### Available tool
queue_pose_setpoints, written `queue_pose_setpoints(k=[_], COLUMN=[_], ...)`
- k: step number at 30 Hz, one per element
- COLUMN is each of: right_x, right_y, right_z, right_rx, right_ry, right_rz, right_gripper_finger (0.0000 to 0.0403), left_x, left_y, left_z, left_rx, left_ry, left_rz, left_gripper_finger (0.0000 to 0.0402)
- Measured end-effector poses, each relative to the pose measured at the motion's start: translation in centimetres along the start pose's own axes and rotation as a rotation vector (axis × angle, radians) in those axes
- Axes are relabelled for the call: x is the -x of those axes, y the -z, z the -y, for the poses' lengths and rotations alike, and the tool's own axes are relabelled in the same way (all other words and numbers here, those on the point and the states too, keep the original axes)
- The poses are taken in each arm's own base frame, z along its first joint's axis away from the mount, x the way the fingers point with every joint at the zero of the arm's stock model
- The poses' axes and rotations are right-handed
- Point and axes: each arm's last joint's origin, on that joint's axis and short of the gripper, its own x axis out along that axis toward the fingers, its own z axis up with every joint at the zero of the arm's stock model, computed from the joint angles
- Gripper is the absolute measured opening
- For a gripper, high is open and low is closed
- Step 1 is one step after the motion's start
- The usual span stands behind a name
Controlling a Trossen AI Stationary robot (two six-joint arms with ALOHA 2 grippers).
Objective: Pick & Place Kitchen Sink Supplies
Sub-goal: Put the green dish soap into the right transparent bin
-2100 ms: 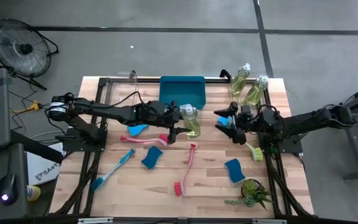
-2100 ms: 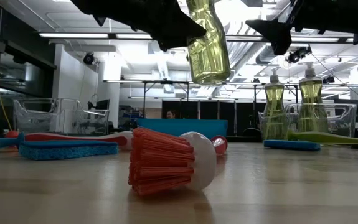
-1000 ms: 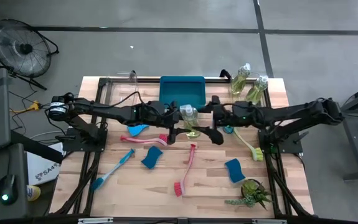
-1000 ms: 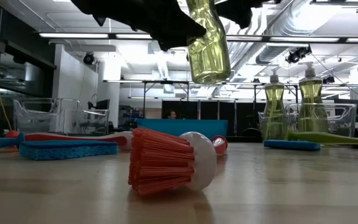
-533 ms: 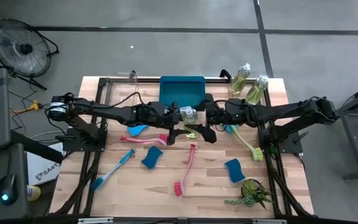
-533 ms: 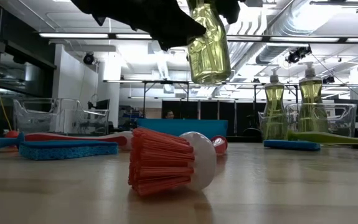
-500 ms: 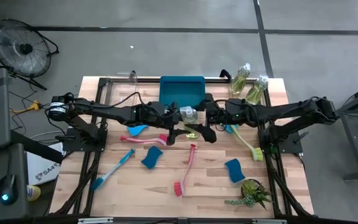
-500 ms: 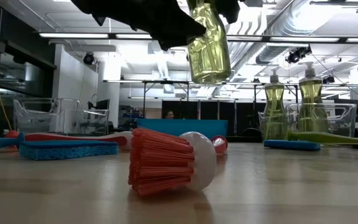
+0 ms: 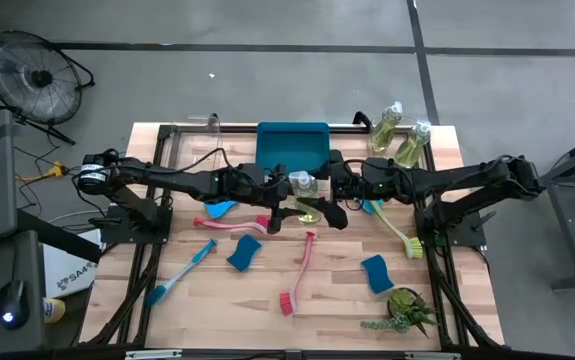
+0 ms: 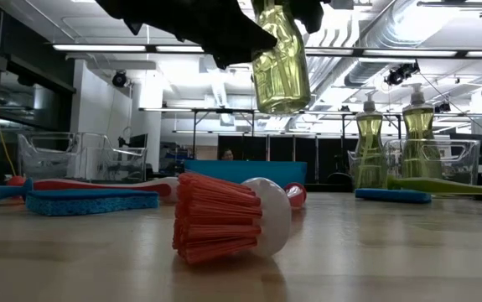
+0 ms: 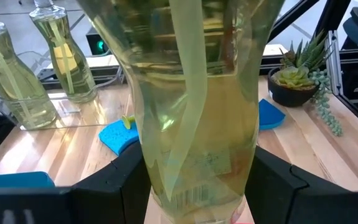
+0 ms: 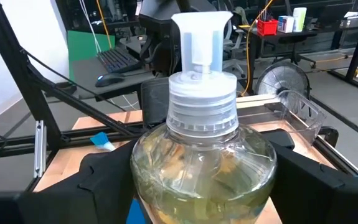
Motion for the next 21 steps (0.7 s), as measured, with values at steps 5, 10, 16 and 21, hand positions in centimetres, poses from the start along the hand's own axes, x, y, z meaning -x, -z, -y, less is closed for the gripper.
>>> queue_pose_setpoints(k=[5,10,16,21], right_x=[0.01,0.01,0.01,0.01], right_y=[0.0,0.0,0.03,0.05], right_z=[0.0,0.0,0.0,0.05], right_rx=[-0.003,-0.004,-0.004,-0.005], right_ry=[0.0,-0.001,-0.001,0.013], right_rz=[0.0,0.0,-0.002,-0.001], right_gripper_finger=[0.0296,0.0289,0.0279,0.0278], left_x=[0.0,0.0,0.0,0.0], left_y=[0.0,0.0,-0.01,-0.01], left_z=[0.02,0.01,0.02,0.02], left_rx=[0.0,0.0,0.001,0.0], left_ry=[0.009,0.012,0.017,0.017], left_rz=[0.001,0.001,0.002,0.002], left_gripper_finger=[0.0204,0.0234,0.0263,0.0268])
